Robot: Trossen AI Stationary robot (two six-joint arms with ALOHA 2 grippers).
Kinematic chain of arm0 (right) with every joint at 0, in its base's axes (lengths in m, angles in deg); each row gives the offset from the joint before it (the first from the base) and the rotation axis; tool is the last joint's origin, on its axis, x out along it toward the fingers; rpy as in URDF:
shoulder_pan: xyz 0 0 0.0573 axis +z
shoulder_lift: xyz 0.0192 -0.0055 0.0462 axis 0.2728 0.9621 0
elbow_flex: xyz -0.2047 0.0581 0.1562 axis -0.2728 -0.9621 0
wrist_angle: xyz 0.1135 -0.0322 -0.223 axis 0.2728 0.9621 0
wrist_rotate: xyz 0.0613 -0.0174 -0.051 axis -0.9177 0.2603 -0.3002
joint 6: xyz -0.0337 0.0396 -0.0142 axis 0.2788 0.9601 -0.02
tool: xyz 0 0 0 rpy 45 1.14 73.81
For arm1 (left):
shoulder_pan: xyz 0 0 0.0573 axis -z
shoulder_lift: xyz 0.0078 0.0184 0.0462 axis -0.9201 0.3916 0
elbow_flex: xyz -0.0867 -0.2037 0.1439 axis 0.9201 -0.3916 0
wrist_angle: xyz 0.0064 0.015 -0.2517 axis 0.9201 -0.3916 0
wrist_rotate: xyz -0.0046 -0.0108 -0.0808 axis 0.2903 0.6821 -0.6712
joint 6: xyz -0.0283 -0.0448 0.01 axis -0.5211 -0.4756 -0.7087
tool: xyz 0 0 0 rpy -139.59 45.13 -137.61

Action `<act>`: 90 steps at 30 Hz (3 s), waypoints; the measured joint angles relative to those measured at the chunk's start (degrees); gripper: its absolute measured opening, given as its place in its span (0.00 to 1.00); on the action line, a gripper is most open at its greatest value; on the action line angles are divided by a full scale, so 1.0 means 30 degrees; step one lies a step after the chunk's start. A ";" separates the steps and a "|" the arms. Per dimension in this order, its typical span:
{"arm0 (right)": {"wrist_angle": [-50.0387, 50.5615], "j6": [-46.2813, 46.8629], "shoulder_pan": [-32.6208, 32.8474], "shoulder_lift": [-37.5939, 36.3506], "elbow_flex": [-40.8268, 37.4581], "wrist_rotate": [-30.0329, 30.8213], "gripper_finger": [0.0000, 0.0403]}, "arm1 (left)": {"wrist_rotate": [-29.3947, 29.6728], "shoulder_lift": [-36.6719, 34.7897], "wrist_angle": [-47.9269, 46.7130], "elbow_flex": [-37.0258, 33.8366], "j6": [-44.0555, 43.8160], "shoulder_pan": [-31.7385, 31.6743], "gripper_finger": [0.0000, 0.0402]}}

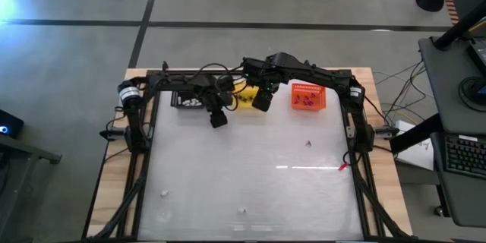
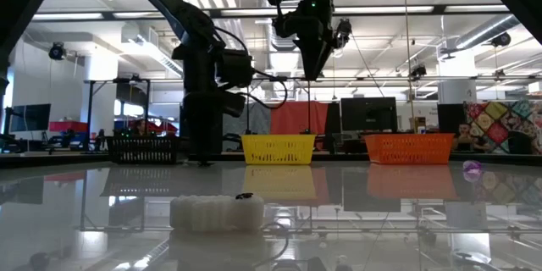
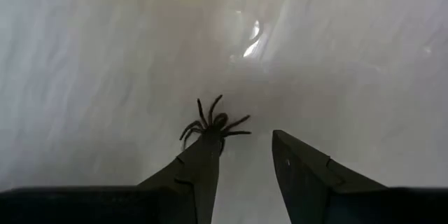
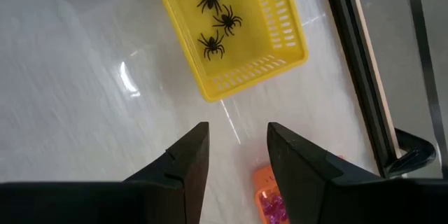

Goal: Sort Halloween decoration
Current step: Put the black spider toy into the yellow basket

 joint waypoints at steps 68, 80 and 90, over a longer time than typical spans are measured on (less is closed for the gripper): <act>0.0539 0.0971 0.0015 -0.0007 0.0015 -0.0018 0.35 | -0.0006 0.0279 -0.3342 0.2530 0.3866 0.0085 0.21; 0.0568 0.0971 0.0015 -0.0007 0.0015 -0.0022 0.35 | 0.0002 0.0293 -0.1801 0.1593 0.3354 0.0085 0.39; 0.0554 0.1212 0.0015 -0.0007 0.0015 -0.0022 0.35 | 0.0210 0.0293 -0.0109 0.0783 0.2885 0.0085 0.38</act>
